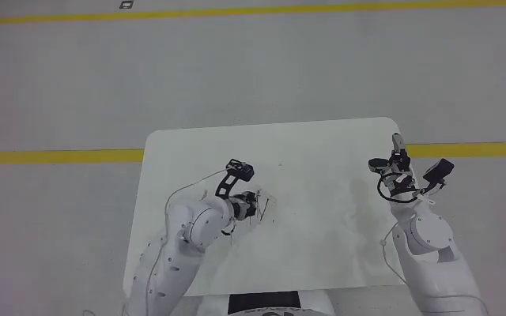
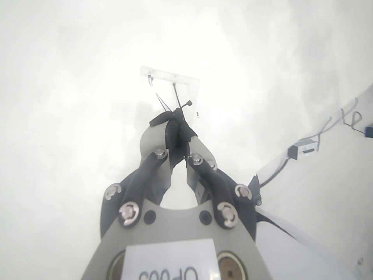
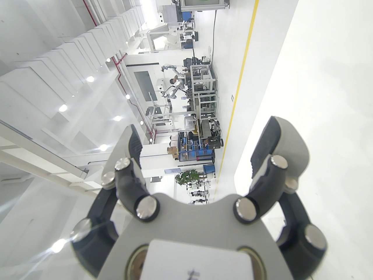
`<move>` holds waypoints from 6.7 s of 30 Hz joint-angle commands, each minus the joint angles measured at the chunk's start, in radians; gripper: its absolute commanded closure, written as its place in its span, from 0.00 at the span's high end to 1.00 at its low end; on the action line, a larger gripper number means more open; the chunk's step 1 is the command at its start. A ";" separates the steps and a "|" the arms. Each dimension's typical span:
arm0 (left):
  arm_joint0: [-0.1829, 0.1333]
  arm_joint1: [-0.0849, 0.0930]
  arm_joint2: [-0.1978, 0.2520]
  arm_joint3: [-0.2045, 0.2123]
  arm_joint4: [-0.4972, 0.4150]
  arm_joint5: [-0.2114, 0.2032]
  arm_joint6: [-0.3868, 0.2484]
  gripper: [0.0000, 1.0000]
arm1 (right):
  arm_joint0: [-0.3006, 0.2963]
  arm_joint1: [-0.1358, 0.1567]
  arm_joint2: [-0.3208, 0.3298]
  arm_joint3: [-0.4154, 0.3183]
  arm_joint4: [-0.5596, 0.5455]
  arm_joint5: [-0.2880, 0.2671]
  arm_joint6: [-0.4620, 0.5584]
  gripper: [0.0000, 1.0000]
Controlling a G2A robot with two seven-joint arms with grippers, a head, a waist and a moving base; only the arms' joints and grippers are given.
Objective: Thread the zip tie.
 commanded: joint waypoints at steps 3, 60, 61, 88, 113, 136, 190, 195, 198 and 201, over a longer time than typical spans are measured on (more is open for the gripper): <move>0.030 0.020 -0.100 -0.001 -0.157 -0.145 -0.007 0.00 | 0.000 0.000 0.000 0.000 0.000 0.000 0.000 1.00; 0.021 0.311 0.013 0.090 0.018 -0.295 0.856 0.00 | 0.000 0.000 0.000 0.000 0.000 0.000 0.000 1.00; 0.019 0.326 0.037 0.094 0.026 -0.295 0.881 0.00 | 0.000 0.000 0.000 0.000 0.000 0.000 0.000 1.00; -0.050 0.516 0.211 0.220 0.392 -0.238 1.536 0.00 | 0.000 0.000 0.000 0.000 0.000 0.000 0.000 1.00; -0.099 0.574 0.273 0.287 0.486 -0.139 1.755 0.00 | 0.000 0.000 0.000 0.000 0.000 0.000 0.000 1.00; -0.099 0.574 0.273 0.287 0.486 -0.139 1.755 0.00 | 0.080 0.024 -0.201 -0.188 -0.494 0.032 0.491 1.00; -0.099 0.574 0.273 0.287 0.486 -0.139 1.755 0.00 | 0.478 -0.027 -0.542 0.213 -0.096 0.238 0.951 1.00; -0.099 0.574 0.273 0.287 0.486 -0.139 1.755 0.00 | 0.478 -0.027 -0.542 0.213 -0.096 0.238 0.951 1.00; -0.099 0.574 0.273 0.287 0.486 -0.139 1.755 0.00 | 0.478 -0.027 -0.542 0.213 -0.096 0.238 0.951 1.00; -0.099 0.574 0.273 0.287 0.486 -0.139 1.755 0.00 | 0.468 -0.029 -0.540 0.207 -0.079 0.228 0.914 1.00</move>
